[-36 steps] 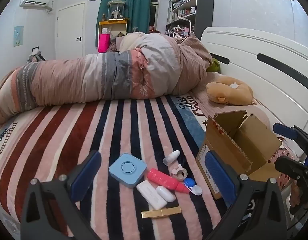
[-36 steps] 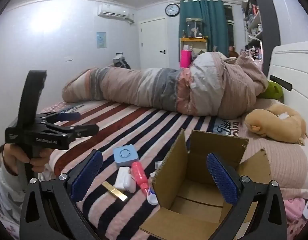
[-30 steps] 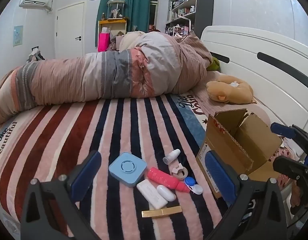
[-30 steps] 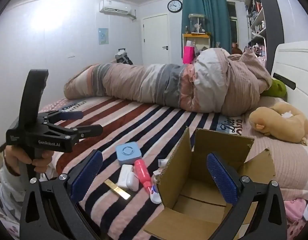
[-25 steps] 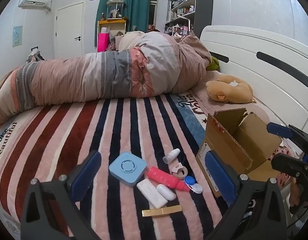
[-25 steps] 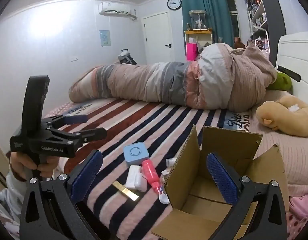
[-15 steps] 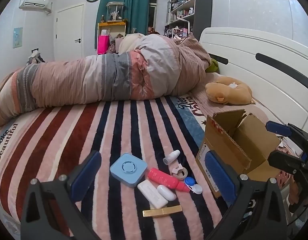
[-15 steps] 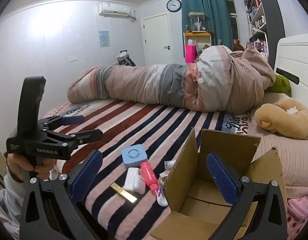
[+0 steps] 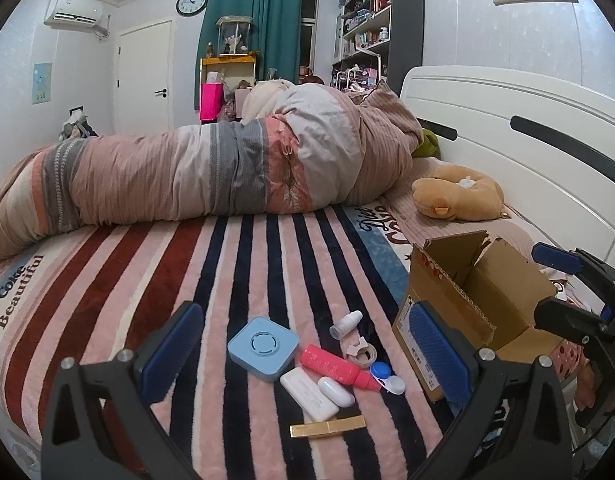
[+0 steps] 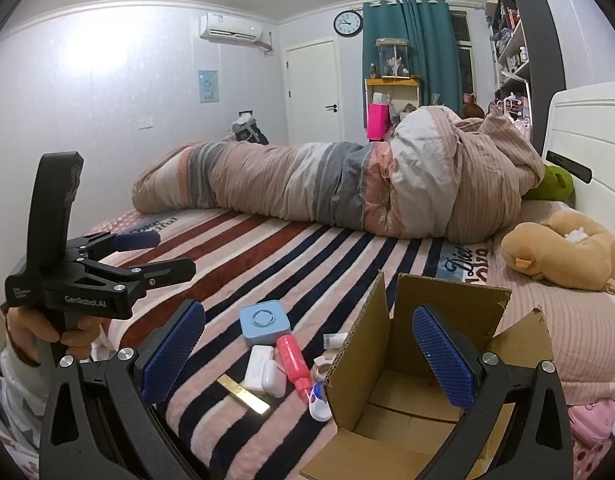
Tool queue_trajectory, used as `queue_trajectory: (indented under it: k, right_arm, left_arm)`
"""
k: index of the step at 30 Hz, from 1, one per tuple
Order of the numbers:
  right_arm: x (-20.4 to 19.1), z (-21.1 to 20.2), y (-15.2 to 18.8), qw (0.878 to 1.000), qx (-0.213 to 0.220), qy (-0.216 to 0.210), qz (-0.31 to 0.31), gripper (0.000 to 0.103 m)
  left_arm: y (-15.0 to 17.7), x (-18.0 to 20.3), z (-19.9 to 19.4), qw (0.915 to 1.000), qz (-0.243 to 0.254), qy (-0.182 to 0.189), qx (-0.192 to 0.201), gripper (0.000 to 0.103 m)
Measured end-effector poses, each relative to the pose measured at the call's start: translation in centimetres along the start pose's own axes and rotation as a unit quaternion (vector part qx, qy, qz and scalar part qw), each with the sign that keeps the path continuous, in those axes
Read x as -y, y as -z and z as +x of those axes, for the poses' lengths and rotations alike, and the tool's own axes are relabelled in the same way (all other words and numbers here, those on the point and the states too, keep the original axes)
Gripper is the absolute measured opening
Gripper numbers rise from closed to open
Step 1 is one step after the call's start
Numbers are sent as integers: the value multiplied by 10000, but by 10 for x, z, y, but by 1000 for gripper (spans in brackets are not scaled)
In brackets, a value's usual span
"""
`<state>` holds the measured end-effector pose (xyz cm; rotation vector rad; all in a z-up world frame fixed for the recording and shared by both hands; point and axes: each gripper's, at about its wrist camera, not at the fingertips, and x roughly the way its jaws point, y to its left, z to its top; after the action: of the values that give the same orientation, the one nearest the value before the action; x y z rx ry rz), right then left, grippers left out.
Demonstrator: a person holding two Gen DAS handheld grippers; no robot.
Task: Organize rigid objects
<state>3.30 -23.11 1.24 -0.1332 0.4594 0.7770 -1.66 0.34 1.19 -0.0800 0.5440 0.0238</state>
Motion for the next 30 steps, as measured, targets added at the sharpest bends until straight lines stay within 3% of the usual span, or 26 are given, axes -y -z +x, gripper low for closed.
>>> queue_trajectory:
  k: [30]
  right_arm:
    - [2,-11,-3,9999,103,90,56,103]
  left_arm:
    - [-2,7,-11,9999,78,-11,117,103]
